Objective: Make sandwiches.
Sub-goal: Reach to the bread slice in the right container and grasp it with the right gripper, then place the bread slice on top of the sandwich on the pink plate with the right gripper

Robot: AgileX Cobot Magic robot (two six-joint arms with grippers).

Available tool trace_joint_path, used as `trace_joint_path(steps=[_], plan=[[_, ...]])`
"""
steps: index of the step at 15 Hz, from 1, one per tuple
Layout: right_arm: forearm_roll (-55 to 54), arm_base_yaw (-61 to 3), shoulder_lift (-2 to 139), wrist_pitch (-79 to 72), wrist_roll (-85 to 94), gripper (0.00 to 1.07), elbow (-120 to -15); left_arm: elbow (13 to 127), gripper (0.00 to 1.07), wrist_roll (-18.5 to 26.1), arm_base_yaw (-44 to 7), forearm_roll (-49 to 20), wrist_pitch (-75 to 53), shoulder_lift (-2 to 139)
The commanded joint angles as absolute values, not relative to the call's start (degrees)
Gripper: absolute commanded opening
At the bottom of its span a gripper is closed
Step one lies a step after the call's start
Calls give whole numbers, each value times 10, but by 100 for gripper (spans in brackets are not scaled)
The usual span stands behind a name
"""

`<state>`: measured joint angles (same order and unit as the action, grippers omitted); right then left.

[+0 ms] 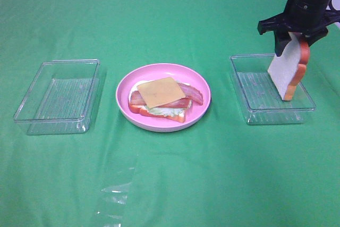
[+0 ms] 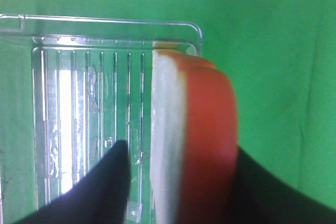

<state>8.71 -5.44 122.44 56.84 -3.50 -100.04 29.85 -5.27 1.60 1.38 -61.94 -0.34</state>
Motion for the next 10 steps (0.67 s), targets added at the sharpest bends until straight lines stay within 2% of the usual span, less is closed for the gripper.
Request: trace_joint_path(steps=[1, 10], plan=[[62, -54, 1223, 571, -33, 7, -1002, 297, 100, -52, 14, 14, -618, -11], [25, -55, 1165, 605, -18, 5, -1002, 297, 100, -52, 14, 14, -618, -11]])
